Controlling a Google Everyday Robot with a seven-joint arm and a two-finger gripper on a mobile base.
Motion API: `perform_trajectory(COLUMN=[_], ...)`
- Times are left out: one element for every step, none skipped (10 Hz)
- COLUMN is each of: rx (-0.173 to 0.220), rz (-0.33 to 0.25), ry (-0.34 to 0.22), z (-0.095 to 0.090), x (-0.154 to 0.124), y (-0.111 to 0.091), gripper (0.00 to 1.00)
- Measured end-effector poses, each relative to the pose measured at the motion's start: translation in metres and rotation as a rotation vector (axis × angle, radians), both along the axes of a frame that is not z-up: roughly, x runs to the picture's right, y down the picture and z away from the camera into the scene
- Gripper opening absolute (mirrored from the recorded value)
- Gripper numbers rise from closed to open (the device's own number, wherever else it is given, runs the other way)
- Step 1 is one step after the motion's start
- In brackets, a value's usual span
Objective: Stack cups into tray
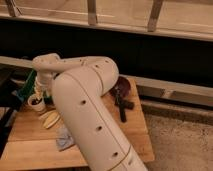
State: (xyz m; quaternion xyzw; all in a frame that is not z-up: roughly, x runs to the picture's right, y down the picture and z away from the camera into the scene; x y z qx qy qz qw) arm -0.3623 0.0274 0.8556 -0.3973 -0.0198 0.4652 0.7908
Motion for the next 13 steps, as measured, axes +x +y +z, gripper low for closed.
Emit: perform_trajectory(rx=[0.004, 0.006, 0.004, 0.002, -0.004, -0.013, -0.031, -0.046, -0.057, -0.059, -0.055, -0.046, -0.028], rz=[-0.003, -0.005, -0.008, -0.007, 0.0, 0.016, 0.043, 0.075, 0.12, 0.145, 0.155, 0.168, 0.187], ry=[-0.003, -0.004, 0.002, 0.005, 0.005, -0.001, -0.026, -0.064, -0.118, -0.148, -0.164, -0.186, -0.196], z=[-0.002, -0.004, -0.005, -0.006, -0.008, -0.011, -0.018, -0.026, -0.039, -0.049, -0.056, -0.07, -0.083], x=[-0.003, -0.006, -0.006, -0.005, -0.001, 0.003, 0.009, 0.017, 0.032, 0.044, 0.049, 0.057, 0.07], y=[0.0, 0.0, 0.001, 0.0, 0.001, 0.0, -0.001, -0.004, -0.009, -0.014, -0.016, -0.022, -0.032], gripper=[0.2, 0.11, 0.01, 0.0, 0.0, 0.0, 0.0, 0.0, 0.0, 0.0, 0.0, 0.0, 0.0])
